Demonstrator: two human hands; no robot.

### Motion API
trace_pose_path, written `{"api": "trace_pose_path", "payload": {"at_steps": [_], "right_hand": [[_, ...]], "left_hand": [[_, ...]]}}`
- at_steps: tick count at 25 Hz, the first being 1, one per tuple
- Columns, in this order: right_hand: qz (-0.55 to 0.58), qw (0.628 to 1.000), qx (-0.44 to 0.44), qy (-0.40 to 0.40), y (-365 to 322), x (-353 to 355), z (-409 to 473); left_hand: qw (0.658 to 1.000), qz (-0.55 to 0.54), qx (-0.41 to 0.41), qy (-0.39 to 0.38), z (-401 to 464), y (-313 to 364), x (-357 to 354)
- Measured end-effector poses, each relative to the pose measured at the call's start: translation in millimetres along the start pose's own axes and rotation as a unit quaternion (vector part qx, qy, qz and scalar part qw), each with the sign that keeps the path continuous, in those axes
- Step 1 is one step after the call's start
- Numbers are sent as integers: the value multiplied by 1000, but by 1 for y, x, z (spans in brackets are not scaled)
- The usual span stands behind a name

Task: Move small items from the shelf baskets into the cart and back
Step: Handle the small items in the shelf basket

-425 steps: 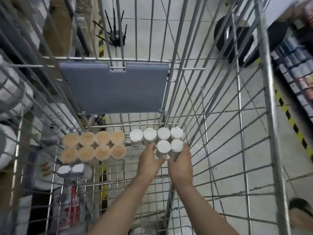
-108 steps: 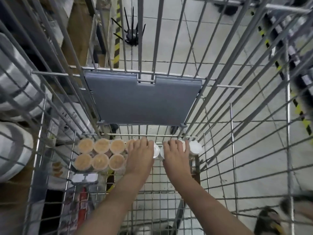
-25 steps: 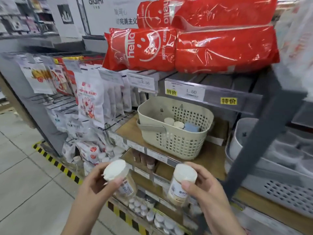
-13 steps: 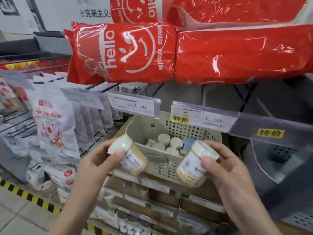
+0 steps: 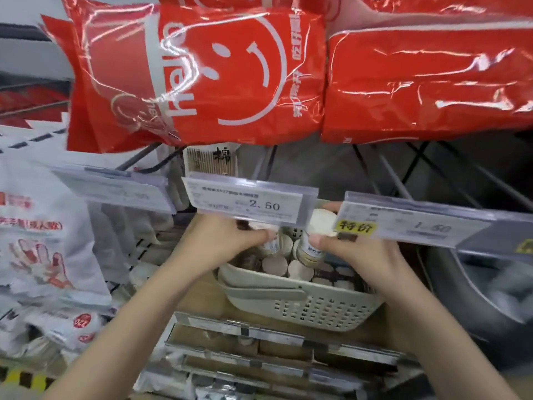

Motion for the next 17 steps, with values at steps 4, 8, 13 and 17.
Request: {"api": "trace_pose_path", "payload": {"at_steps": [4,8,13,17], "right_hand": [[-92,995,-33,-34,13,-10,23],[-122,988,-82,-41,42,-13,45],[-131,985,-114,-19,81,-9,70],[-183,977,-103,-22,87,-11,75]], "left_hand": [[997,45,45,-38,29,-28,-10],[996,60,33,-61,44,-34,-16],[992,46,52,-110,52,-28,-36],[988,66,38,-133,52,-20,-51]]}}
Point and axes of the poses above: each hand's wrist, its own z-axis towards the middle knuckle, its own x-axis out of the back of the hand, y = z × x, the point moved 9 cm from there along z, towards the middle knuckle, and after that the axes turned 4 degrees about -y, right-handed, at the moved point
